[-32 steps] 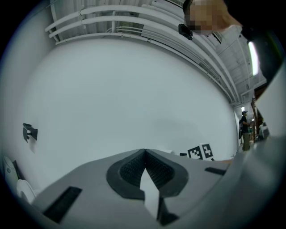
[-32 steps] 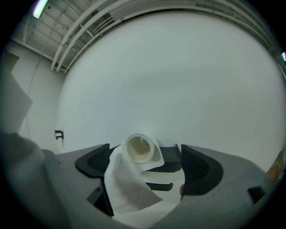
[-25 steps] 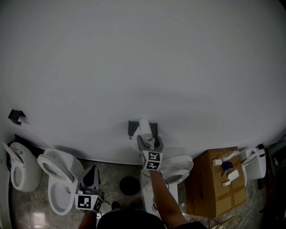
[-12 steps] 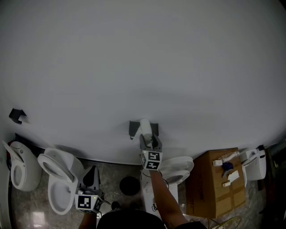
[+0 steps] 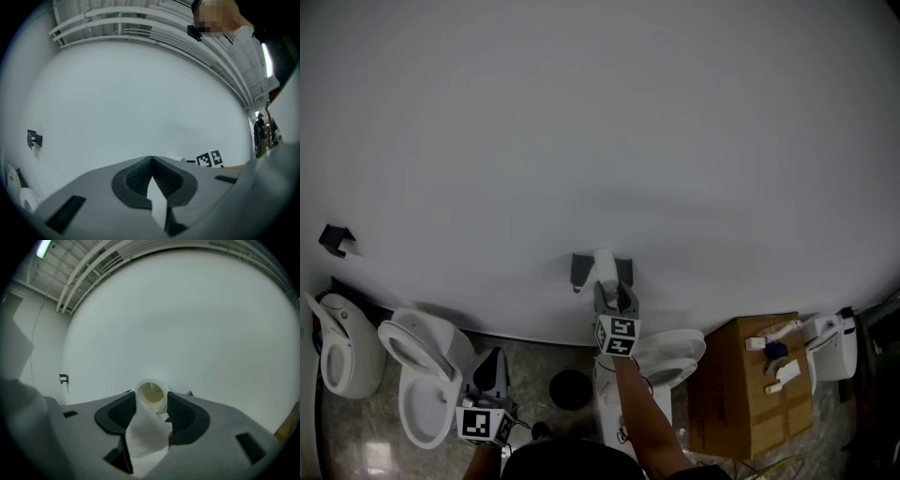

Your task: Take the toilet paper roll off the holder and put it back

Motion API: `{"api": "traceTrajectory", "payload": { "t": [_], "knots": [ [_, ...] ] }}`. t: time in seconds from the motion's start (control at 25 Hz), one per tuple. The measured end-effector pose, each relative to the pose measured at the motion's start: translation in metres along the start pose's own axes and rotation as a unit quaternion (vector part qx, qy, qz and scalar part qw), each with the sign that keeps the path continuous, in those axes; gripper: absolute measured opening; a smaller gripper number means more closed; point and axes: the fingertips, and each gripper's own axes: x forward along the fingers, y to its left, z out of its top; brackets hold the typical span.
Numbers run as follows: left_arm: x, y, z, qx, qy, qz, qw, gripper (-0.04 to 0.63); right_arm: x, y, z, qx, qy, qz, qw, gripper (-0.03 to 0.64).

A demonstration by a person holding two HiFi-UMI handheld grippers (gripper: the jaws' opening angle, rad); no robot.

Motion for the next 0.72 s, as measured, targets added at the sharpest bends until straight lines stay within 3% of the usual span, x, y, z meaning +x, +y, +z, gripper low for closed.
{"api": "traceTrajectory", "payload": {
  "t": [0.4, 0.72],
  "knots": [
    [-0.002, 0.001, 0.002, 0.001, -0.003, -0.003, 1.0000, 0.003, -0.005, -0.001, 0.010, -0.007, -0.016, -0.007, 1.000, 0.207],
    [-0.002, 0.000, 0.000, 0.004, -0.011, -0.002, 0.9999, 0.003, -0.017, 0.000, 0.047, -0.010, -0.056, -0.009, 0.998, 0.207]
  ]
}}
